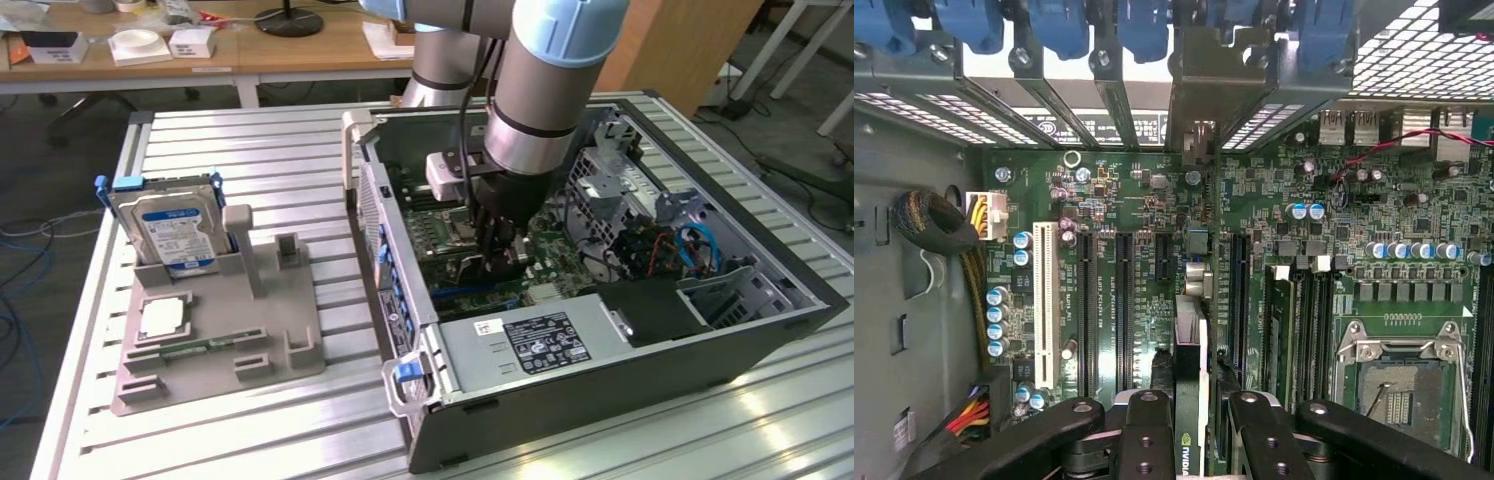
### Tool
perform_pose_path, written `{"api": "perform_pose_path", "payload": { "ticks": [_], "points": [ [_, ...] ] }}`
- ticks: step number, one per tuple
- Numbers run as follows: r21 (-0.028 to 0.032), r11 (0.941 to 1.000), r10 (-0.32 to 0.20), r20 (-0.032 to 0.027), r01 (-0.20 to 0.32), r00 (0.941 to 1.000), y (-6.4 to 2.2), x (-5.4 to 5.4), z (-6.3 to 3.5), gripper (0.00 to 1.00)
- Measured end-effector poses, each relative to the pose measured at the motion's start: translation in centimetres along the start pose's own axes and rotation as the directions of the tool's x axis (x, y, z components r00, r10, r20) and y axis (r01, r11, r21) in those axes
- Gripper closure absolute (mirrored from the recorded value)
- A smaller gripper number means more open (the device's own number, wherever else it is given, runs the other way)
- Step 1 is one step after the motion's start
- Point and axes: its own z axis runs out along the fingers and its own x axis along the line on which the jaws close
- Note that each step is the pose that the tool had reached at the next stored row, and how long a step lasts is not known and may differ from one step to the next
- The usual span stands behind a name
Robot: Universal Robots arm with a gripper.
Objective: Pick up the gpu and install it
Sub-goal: 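Insert the gpu into the slot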
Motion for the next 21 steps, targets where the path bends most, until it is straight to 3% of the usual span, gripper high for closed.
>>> {"api": "perform_pose_path", "payload": {
  "ticks": [21],
  "points": [
    [0.0,1.0,0.0,0.0001,0.0,1.0,0.07,-0.02,0.42,0.74]
  ]
}}
